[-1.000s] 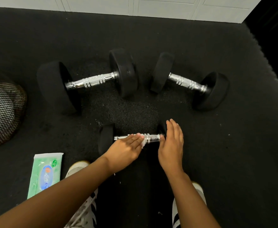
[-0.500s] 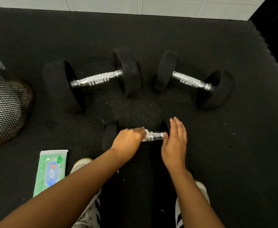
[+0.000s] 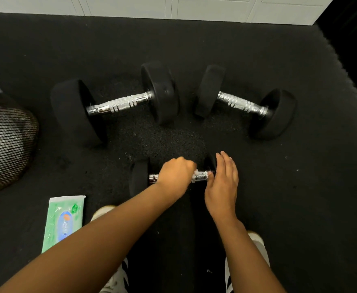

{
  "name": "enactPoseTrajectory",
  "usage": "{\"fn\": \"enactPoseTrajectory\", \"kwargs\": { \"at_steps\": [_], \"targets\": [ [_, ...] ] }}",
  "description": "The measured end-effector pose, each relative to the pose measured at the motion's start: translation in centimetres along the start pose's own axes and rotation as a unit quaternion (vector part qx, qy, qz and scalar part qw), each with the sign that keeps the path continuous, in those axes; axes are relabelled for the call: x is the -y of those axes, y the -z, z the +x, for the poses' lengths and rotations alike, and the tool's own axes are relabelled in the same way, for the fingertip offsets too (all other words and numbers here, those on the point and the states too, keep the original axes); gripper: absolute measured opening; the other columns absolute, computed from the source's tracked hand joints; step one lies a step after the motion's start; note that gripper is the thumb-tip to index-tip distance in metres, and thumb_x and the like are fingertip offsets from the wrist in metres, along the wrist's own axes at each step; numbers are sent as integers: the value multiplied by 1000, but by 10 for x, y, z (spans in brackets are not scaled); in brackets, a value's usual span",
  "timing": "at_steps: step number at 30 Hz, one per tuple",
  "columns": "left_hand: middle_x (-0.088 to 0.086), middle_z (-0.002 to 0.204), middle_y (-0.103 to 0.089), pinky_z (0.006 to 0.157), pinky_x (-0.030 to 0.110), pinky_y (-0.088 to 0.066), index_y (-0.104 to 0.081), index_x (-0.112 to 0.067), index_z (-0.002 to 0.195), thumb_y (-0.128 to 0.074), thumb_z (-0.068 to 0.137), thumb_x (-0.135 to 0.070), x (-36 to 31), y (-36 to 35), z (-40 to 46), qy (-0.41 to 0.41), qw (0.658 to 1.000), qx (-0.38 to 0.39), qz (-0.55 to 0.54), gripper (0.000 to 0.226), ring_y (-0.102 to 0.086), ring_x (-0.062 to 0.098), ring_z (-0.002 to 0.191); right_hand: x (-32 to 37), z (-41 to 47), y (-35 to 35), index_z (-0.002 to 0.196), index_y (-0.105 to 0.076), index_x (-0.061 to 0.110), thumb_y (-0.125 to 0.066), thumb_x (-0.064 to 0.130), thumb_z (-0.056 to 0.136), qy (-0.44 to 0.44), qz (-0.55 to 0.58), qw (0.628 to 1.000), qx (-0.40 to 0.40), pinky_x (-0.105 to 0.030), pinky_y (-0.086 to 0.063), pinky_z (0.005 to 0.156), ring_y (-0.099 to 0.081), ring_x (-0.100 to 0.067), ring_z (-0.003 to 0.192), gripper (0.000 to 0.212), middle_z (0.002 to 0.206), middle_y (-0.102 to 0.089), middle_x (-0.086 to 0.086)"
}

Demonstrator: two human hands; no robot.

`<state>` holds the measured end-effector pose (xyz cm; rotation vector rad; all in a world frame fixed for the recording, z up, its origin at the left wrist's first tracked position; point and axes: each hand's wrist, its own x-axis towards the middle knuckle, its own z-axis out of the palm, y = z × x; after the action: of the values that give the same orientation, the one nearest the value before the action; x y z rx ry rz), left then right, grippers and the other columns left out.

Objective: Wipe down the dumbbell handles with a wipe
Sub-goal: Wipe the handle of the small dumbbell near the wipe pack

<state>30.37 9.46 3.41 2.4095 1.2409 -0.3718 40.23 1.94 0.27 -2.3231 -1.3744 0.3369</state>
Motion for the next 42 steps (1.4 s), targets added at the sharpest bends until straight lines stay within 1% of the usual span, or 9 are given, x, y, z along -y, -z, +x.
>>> {"fn": "enactPoseTrajectory", "kwargs": {
  "at_steps": [15,24,28,30,32,34,37,39,42],
  "targets": [
    [12,106,-62,77,34,-47,-58,-11,110,-57,87,-10,29,9,-6,62,998,11,2,23,-59,28,97,1,5,2,141,-29,12,-50,11,92,7,-8,1000,11,-32,-12,111,-15,-19,139,54,149,-27,-3],
    [2,111,-62,76,33,-47,-53,-19,119,-57,86,-10,20,-2,-15,-55,996,-73,-21,34,-61,23,97,10,2,10,140,-30,15,-51,17,92,-14,30,999,27,-36,-14,113,-9,-18,140,52,150,-24,-2],
    [0,95,-70,54,29,-50,-42,-21,127,-69,80,-14,36,-3,-27,-118,968,-201,-91,55,-68,17,79,44,-8,17,123,-51,16,-56,13,88,9,86,990,-113,-34,-41,92,-40,-17,116,35,125,-46,-4],
    [3,91,-71,47,28,-50,-36,-19,124,-69,81,-14,37,-1,-33,-143,959,-220,-106,55,-69,16,73,65,-10,17,121,-51,20,-52,20,91,-71,207,973,-73,-27,-46,78,-51,-12,98,30,109,-51,0],
    [6,101,-69,55,28,-51,-29,-21,124,-66,83,-15,37,-1,-37,-141,959,-215,-123,55,-69,18,83,74,-4,14,119,-48,25,-52,25,92,-184,336,923,30,-24,-48,75,-57,-6,86,28,95,-57,5],
    [7,117,-62,72,30,-52,-29,-24,127,-63,86,-21,37,-1,-44,-102,955,-215,-180,53,-63,20,103,71,1,10,111,-49,29,-56,16,89,-217,366,904,47,-30,-51,78,-60,-6,82,26,87,-60,6],
    [7,130,-55,105,35,-35,-45,-14,128,-70,79,-29,53,-2,-55,-83,950,-249,-171,58,-48,25,124,62,3,5,103,-54,25,-56,2,86,-142,241,960,1,-30,-51,77,-56,-6,79,29,87,-54,6],
    [7,133,-52,110,40,-30,-50,-12,126,-74,72,-36,72,-6,-62,-74,958,-260,-95,64,-43,25,128,53,-1,-2,97,-58,21,-53,2,86,-66,128,990,6,-23,-46,70,-51,-8,80,23,94,-47,5],
    [6,144,-40,113,40,-18,-45,-12,134,-74,68,-46,96,-11,-72,-43,981,-182,-56,80,-28,22,137,45,-10,-11,101,-62,15,-56,4,83,12,1,999,47,-27,-45,74,-49,-19,97,21,106,-50,2]
  ]
}}
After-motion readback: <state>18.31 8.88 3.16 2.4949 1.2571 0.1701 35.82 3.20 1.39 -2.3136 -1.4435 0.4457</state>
